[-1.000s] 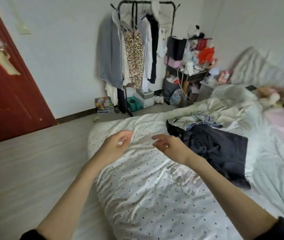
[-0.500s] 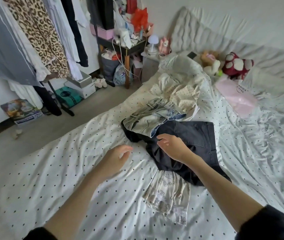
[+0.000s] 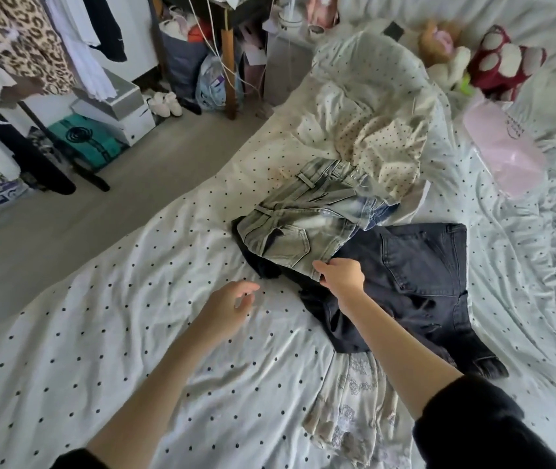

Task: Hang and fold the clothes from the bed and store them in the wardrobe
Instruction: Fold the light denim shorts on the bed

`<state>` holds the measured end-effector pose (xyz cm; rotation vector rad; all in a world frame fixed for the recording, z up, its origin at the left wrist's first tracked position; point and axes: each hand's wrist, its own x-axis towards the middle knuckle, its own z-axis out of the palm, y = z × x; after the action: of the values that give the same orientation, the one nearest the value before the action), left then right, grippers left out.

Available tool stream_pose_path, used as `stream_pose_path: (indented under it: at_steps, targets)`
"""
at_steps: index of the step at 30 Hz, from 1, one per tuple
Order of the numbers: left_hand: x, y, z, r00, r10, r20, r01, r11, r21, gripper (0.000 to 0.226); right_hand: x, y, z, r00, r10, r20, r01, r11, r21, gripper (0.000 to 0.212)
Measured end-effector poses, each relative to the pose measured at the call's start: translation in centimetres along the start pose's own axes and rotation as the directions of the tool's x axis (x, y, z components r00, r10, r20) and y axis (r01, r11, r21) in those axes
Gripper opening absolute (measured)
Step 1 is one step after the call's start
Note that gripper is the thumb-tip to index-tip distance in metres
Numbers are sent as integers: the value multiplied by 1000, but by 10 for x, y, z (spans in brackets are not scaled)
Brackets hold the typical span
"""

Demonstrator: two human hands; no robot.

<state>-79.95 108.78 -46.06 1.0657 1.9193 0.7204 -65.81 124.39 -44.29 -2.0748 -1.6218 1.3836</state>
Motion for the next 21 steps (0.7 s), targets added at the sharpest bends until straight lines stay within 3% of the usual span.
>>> stream_pose_path:
  at_steps: [3,7,11,16,18,21]
  targets:
    - [2,1,-2,1000,7,-24,-7,1000,-7,31,-1,-8,-1,994,110,-8,-107,979,173,38]
    - [2,8,5,998,57,-20,-57,998,-2,30,-15,-8,-12,932,223,285,-334,832,443,21]
    - [-4,15,17,992,112,-55,-109,993,40,51,-44,-7,-36,939,180,292,-325,739,590,16]
    - [-20,49,38,966,239,-101,-187,911,368,95,-96,-7,-94,937,45,347,-278,699,659,11]
    - [-31,75,52,941,295,-165,-202,882,426,89,-120,-8,-120,939,-15,343,-226,726,649,9]
    - [-46,108,60,873,365,-324,-214,883,418,52,-150,-7,-159,966,-74,248,-106,762,639,5]
